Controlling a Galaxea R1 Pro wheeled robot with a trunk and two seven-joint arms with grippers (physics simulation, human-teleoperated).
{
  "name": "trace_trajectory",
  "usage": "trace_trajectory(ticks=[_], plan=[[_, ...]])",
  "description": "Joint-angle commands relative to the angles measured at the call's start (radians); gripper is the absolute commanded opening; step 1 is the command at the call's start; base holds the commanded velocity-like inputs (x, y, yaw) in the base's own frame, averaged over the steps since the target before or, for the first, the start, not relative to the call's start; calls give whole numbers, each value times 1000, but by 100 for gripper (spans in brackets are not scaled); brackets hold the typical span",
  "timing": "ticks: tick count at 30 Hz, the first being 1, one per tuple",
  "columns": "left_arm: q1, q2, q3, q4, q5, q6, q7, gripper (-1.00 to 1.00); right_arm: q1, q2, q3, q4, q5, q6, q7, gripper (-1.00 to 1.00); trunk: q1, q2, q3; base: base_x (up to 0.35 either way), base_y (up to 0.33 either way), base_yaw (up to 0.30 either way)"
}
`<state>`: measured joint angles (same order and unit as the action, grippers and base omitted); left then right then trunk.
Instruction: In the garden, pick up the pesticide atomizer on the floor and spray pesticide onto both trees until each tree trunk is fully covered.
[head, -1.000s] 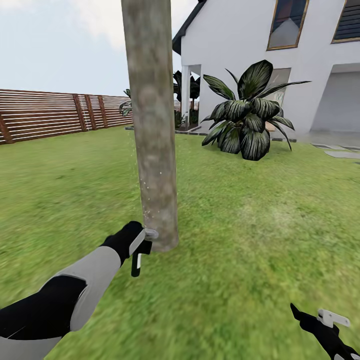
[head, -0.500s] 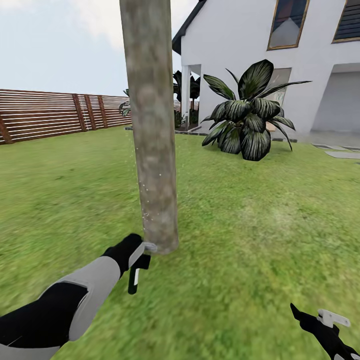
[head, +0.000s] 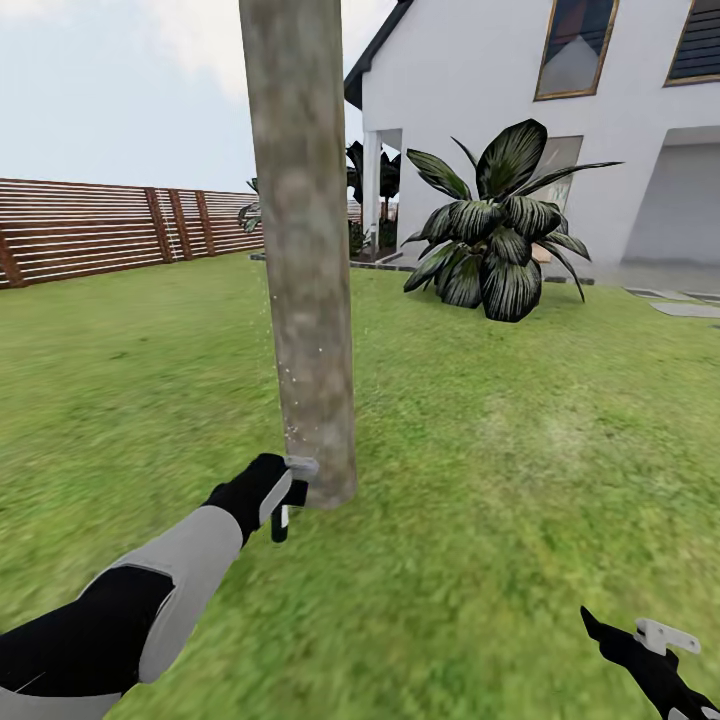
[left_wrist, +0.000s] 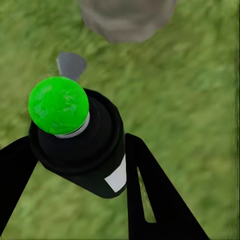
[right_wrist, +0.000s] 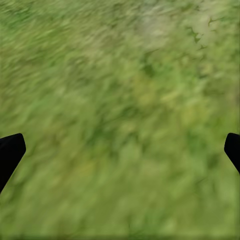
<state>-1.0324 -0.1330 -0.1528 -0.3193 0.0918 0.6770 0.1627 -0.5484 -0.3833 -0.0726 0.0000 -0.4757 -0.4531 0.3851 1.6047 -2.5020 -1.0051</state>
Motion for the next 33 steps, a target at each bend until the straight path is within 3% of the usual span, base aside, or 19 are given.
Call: trace_trajectory(ticks=[1, 3, 4, 7, 13, 19, 25, 33], plan=[[-1, -1, -7, -34, 8, 34, 7, -100, -1, 0, -7, 2, -3, -1, 9, 100, 0, 0, -1, 0, 0, 0], [-1, -3, -6, -133, 7, 144, 7, -100, -1, 0, -7, 2, -3, -1, 9, 100, 0, 0, -1, 0, 0, 0], [-1, -3, -7, -233, 7, 231, 8, -100, -1, -1, -7, 2, -3, -1, 9, 100, 0, 0, -1, 0, 0, 0], [-5, -3, -7, -330, 7, 297, 8, -100, -1, 0, -7, 2, -3, -1, 9, 100, 0, 0, -1, 0, 0, 0], [-60, -6, -7, -353, 6, 312, 9, -100, -1, 0, -7, 2, -3, -1, 9, 100, 0, 0, -1, 0, 0, 0], [-214, -24, -7, -342, 9, 319, 9, -100, -1, 0, -7, 2, -3, -1, 8, 100, 0, 0, -1, 0, 0, 0], [-294, -28, -7, -339, 9, 320, 9, -100, -1, 0, -7, 2, -3, -1, 8, 100, 0, 0, -1, 0, 0, 0], [-435, -28, -7, -247, 10, 320, 9, -100, -1, 0, -7, 2, -3, -1, 9, 100, 0, 0, -1, 0, 0, 0]])
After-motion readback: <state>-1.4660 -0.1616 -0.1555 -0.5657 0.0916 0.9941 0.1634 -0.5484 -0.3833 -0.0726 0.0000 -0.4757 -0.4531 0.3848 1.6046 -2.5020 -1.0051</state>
